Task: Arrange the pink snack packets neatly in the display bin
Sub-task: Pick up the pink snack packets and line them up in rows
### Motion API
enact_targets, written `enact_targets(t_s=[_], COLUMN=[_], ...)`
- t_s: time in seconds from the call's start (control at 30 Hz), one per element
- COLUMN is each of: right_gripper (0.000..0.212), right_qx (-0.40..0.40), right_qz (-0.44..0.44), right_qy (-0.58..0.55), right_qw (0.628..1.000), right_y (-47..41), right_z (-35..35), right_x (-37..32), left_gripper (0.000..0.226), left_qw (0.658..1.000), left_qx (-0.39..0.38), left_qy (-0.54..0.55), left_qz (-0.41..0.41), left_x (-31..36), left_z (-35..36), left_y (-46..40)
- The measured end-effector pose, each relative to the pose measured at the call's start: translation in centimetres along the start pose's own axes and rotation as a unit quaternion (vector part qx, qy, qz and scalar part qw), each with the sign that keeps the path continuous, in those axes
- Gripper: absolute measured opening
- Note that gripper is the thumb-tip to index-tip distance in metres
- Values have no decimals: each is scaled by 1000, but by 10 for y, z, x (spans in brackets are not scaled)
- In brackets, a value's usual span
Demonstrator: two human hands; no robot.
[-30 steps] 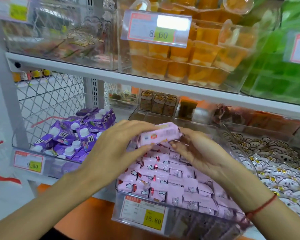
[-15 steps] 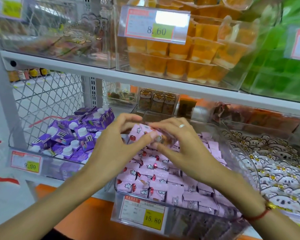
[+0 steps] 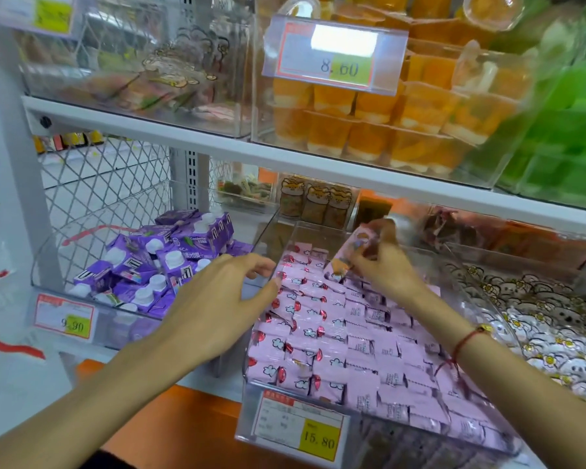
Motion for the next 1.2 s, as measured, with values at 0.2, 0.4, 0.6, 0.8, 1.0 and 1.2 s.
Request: enact_targets(t_s=[0.2,0.4,0.6,0.8,1.0,1.2], right_gripper=[18,26,21,36,22,22], right_qx=[-69,-238,-89,-169,-94,2], right_qz=[-164,-111,-67,-58,-121,-139], right_qy=[223,195,145,226,238,102], right_qw=[958,945,983,958,959,985], right_y=[8,1,-25,-27,-21,-4], right_z=[20,29,15,40,32,16], right_x=[-12,-6,-3,4,-5,-9], left_gripper=[39,37,36,35,36,36], left_qw=[1000,1000,1000,1000,1000,1000], left_qx=[-3,-4,7,4,8,0], left_qy=[7,12,11,3,-8,-6], left_qz=[11,16,17,18,13,8], left_x=[2,3,3,2,1,0], left_z=[-3,-1,1,0,1,2], left_y=[0,0,-1,-1,-1,-1])
Point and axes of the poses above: each hand's wrist, its own y-axis away from the middle knuckle, its own z-axis out of the palm, x = y × z, the point moved 6 cm from there along -y, towards the middle knuckle
